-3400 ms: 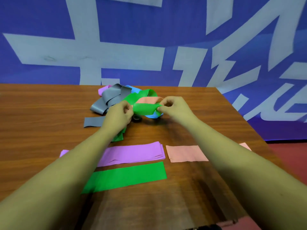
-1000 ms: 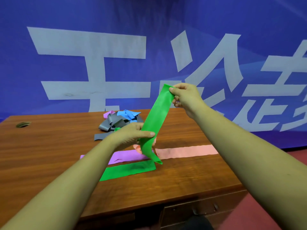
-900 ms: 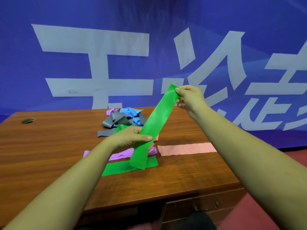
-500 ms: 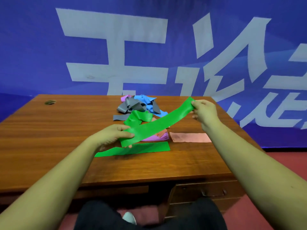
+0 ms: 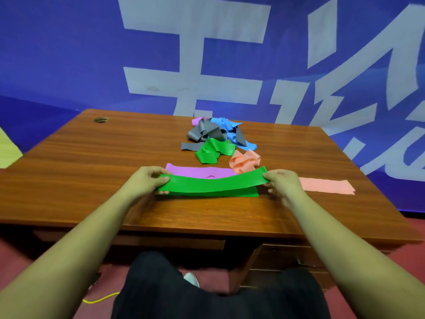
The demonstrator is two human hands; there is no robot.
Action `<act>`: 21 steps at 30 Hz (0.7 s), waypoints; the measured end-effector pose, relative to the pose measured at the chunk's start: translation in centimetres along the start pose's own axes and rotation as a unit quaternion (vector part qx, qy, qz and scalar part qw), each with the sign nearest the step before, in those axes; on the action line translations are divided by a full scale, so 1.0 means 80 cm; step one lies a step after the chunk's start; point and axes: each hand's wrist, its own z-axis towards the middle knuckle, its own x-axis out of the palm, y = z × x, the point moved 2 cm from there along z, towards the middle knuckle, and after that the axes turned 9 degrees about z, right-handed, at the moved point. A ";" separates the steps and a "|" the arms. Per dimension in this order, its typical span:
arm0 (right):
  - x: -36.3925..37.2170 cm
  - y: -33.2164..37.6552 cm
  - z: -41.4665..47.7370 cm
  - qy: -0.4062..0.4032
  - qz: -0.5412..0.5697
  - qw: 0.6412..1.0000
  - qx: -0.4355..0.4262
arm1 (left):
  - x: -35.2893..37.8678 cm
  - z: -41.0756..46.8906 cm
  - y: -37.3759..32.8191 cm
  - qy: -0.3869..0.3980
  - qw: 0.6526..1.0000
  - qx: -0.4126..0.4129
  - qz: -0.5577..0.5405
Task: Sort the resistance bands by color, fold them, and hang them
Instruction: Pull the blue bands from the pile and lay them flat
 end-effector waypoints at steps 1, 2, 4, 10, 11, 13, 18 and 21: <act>0.002 -0.002 -0.001 -0.002 -0.024 1.000 -0.012 | -0.002 0.001 0.005 -0.023 0.999 0.003 0.030; 0.004 -0.005 -0.002 -0.004 -0.045 0.999 -0.024 | -0.004 0.002 0.009 -0.043 0.998 0.001 0.048; 0.008 -0.013 -0.002 -0.008 -0.081 0.996 -0.041 | -0.004 0.003 0.015 -0.079 0.994 -0.010 0.076; 0.014 -0.028 0.001 -0.022 -0.166 0.983 -0.080 | 0.002 0.009 0.019 -0.159 0.970 0.017 0.180; 0.015 -0.029 0.000 -0.026 -0.171 0.981 -0.086 | 0.003 0.011 0.019 -0.162 0.969 0.020 0.184; 0.017 -0.033 0.000 -0.033 -0.179 0.979 -0.091 | 0.006 0.015 0.019 -0.164 0.965 0.025 0.204; 0.025 -0.043 -0.001 -0.044 -0.242 0.965 -0.096 | 0.015 0.020 0.028 -0.179 0.933 0.017 0.311; 0.024 -0.045 0.000 -0.045 -0.254 0.960 -0.105 | 0.017 0.021 0.036 -0.194 0.929 0.021 0.315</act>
